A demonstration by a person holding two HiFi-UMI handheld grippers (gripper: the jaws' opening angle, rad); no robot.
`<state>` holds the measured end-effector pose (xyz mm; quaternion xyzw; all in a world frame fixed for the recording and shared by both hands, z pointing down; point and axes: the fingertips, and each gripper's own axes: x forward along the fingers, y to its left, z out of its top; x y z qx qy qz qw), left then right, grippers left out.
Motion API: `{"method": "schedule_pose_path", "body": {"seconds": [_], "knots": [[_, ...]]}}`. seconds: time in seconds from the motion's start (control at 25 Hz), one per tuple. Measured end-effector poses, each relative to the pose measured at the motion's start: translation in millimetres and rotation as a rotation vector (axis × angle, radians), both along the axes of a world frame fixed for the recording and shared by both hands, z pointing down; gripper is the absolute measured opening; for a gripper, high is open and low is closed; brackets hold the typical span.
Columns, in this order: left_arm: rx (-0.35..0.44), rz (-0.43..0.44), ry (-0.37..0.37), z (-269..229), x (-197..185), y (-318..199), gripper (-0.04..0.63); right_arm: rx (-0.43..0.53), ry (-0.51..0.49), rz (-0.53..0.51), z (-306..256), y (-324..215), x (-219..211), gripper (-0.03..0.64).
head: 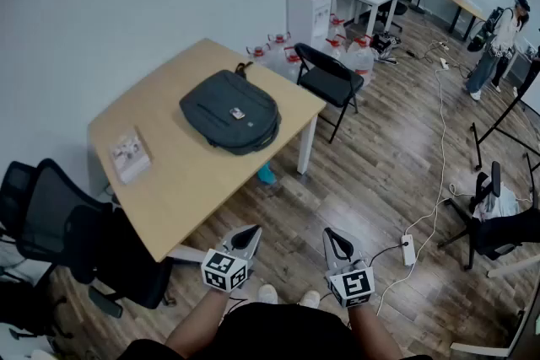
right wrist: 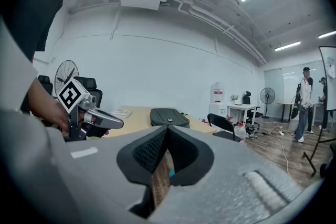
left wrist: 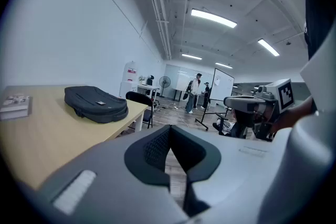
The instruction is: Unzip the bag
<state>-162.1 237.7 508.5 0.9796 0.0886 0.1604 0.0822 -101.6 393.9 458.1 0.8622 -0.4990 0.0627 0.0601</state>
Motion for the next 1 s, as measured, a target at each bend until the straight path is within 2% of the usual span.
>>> {"method": "schedule_pose_path", "body": {"seconds": [0.36, 0.56, 0.84, 1.0], "knots": [[0.004, -0.004, 0.010, 1, -9, -13, 0.018, -0.024, -0.019, 0.006, 8, -11, -11, 0.002], [0.002, 0.000, 0.004, 5, -16, -22, 0.018, 0.012, -0.020, -0.005, 5, -23, -16, 0.003], [0.011, -0.004, -0.001, 10, -18, -44, 0.018, 0.020, -0.048, 0.012, 10, -38, -20, 0.003], [0.012, -0.021, -0.024, 19, -16, -51, 0.018, 0.016, -0.069, -0.013, 19, -46, -12, 0.003]]}}
